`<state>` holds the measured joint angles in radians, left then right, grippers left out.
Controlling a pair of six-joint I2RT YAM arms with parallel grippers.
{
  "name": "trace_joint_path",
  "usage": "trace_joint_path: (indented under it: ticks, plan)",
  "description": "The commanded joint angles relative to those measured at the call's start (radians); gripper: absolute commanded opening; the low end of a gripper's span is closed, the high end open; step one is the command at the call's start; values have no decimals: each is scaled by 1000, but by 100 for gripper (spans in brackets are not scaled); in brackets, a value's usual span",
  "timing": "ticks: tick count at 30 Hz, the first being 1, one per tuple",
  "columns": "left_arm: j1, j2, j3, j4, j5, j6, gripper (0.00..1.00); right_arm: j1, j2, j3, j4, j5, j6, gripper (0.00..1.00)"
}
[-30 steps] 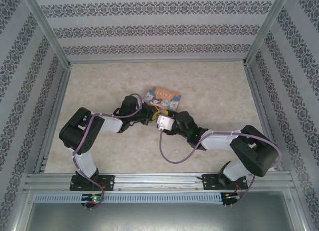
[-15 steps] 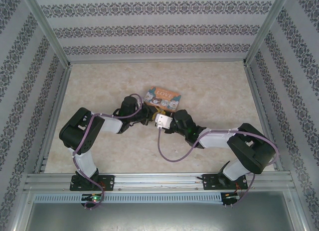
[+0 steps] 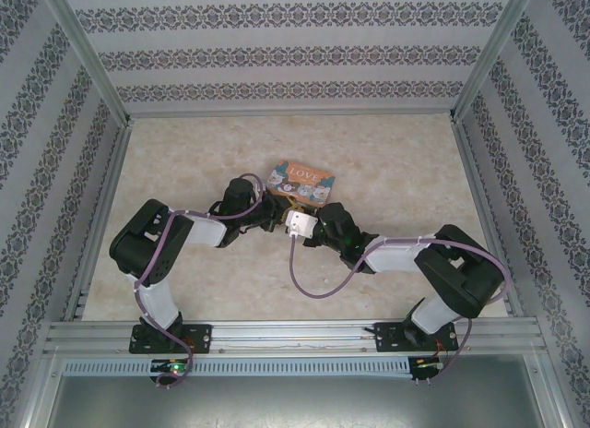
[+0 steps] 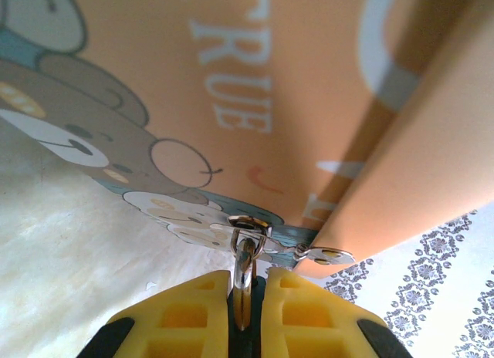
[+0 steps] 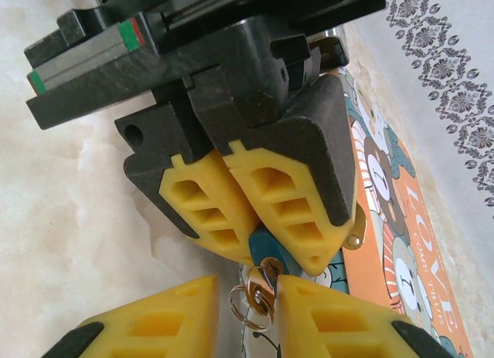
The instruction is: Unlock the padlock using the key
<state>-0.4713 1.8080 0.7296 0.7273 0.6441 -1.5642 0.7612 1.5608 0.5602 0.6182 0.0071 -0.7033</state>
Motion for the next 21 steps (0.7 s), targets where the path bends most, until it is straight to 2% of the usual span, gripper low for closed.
trace_joint_path:
  ticks: [1,15,21]
  plan:
    - [-12,11,2,70,9,-10,0,0,11,25,16,9,11,24]
    - [-14,8,4,64,8,-8,0,11,34,40,28,21,40,11]
    - [-16,9,11,61,8,-7,0,15,44,44,44,41,60,0]
